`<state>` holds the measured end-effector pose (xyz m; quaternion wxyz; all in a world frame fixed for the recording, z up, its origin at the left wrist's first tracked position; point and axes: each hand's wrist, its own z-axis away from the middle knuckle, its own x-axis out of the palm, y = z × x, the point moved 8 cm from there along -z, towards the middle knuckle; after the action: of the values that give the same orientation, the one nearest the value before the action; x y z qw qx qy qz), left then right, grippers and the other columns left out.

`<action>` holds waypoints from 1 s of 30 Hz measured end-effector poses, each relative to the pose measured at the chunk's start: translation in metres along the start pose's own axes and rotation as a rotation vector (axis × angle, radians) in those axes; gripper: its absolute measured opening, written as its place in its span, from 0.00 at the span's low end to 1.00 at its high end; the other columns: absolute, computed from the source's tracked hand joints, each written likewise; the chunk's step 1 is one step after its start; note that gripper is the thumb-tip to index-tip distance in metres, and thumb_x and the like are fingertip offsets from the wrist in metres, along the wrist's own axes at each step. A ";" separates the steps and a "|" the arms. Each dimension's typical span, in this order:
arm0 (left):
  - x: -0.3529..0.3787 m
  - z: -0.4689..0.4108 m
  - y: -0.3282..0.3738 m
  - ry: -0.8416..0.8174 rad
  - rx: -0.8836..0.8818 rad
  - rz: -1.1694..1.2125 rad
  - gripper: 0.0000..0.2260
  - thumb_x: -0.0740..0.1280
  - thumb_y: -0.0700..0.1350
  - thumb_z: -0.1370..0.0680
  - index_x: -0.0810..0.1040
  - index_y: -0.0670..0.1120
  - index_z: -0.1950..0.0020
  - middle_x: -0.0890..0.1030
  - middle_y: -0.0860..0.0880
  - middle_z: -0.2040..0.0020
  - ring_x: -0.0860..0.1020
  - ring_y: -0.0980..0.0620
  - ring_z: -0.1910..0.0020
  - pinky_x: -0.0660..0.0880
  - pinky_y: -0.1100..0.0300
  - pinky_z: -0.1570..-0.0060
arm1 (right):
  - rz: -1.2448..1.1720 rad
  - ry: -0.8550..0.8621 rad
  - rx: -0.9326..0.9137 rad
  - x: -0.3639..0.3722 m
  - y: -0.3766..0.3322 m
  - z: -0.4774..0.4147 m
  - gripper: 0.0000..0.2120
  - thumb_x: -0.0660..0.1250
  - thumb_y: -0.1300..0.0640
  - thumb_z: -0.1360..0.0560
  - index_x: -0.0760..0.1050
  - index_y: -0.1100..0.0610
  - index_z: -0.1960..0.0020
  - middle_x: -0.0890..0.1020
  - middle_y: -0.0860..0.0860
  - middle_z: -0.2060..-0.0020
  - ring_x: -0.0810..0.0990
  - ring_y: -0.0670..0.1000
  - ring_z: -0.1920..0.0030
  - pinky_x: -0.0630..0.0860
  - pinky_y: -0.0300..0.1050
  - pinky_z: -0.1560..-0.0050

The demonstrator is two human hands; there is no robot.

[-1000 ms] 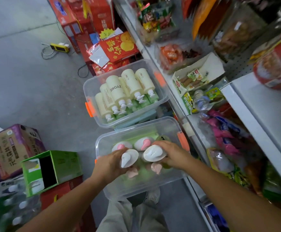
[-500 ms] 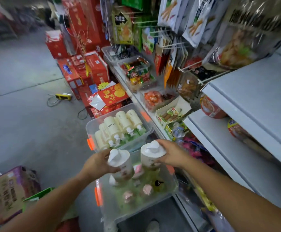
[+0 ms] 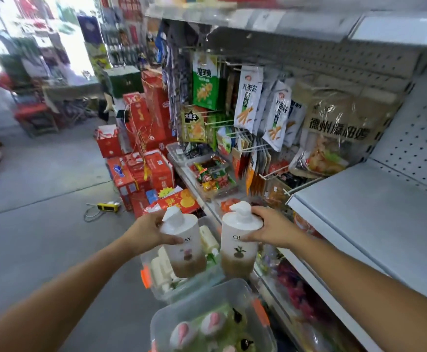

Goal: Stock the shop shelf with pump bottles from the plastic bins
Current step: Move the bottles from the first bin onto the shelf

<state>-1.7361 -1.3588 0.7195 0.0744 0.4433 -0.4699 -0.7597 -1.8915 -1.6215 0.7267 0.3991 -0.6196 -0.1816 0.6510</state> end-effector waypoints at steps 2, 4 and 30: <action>-0.017 -0.010 0.018 0.007 0.028 0.064 0.21 0.84 0.49 0.39 0.81 0.58 0.51 0.86 0.58 0.54 0.83 0.60 0.54 0.80 0.56 0.48 | -0.003 0.045 0.004 -0.017 -0.011 -0.004 0.32 0.81 0.51 0.36 0.75 0.48 0.34 0.80 0.43 0.43 0.79 0.45 0.44 0.74 0.36 0.55; -0.029 -0.022 0.033 0.000 0.054 0.134 0.21 0.84 0.46 0.38 0.82 0.57 0.50 0.86 0.58 0.55 0.84 0.57 0.54 0.81 0.55 0.50 | 0.003 0.089 0.001 -0.033 -0.023 -0.008 0.33 0.82 0.49 0.37 0.76 0.48 0.34 0.81 0.42 0.44 0.79 0.45 0.45 0.75 0.39 0.53; -0.007 -0.123 0.211 -0.546 0.437 0.539 0.43 0.86 0.57 0.50 0.80 0.49 0.38 0.85 0.46 0.44 0.83 0.45 0.44 0.77 0.45 0.42 | -0.245 0.753 0.273 -0.173 -0.067 0.096 0.22 0.82 0.59 0.36 0.79 0.46 0.46 0.84 0.40 0.53 0.82 0.38 0.53 0.78 0.32 0.57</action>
<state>-1.7045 -1.5501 0.8678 0.0475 0.0930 -0.7209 -0.6851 -1.9777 -1.6846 0.9065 0.5904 -0.7296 -0.0076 0.3449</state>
